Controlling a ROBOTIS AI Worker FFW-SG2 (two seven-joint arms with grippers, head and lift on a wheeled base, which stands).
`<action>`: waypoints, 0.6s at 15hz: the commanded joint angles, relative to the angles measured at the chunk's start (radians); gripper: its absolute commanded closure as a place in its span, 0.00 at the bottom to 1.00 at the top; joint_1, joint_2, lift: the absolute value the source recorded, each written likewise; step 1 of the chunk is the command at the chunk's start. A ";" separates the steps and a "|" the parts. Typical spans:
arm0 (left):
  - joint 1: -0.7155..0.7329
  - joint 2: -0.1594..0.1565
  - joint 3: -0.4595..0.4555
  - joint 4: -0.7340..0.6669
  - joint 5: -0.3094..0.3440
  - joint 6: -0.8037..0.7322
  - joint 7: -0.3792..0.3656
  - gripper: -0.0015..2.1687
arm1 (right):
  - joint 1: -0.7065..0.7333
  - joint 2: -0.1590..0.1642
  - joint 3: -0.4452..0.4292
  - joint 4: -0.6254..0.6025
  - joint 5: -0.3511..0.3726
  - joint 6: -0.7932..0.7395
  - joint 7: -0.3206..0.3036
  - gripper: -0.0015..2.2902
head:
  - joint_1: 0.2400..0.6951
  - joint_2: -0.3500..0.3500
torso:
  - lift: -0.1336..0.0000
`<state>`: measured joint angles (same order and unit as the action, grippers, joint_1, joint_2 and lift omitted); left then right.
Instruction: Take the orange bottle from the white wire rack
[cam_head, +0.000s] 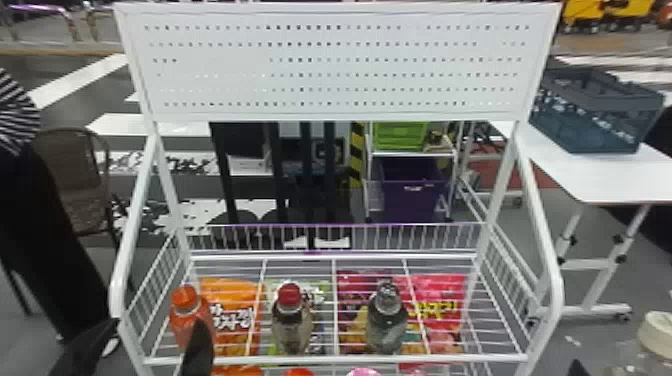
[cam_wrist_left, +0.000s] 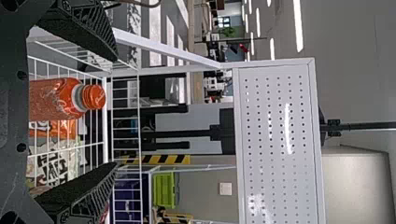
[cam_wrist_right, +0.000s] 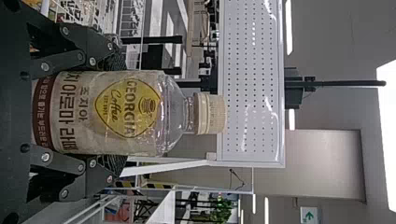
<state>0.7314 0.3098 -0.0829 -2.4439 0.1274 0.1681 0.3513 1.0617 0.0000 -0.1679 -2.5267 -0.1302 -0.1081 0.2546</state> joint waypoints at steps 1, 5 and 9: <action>-0.001 0.000 0.000 0.000 0.000 0.000 0.000 0.04 | 0.001 0.001 -0.001 -0.003 0.000 -0.003 0.000 0.44 | 0.57 0.50 | 1.00; -0.001 -0.002 0.005 0.003 0.000 0.003 0.000 0.04 | 0.001 0.001 -0.001 -0.004 0.000 -0.003 0.000 0.44 | 0.57 0.50 | 1.00; -0.001 -0.005 0.005 0.003 0.003 0.003 0.000 0.04 | 0.001 0.001 -0.001 -0.007 0.000 0.000 0.000 0.44 | 0.57 0.50 | 1.00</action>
<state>0.7301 0.3077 -0.0782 -2.4416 0.1294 0.1711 0.3513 1.0631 0.0000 -0.1687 -2.5337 -0.1304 -0.1085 0.2546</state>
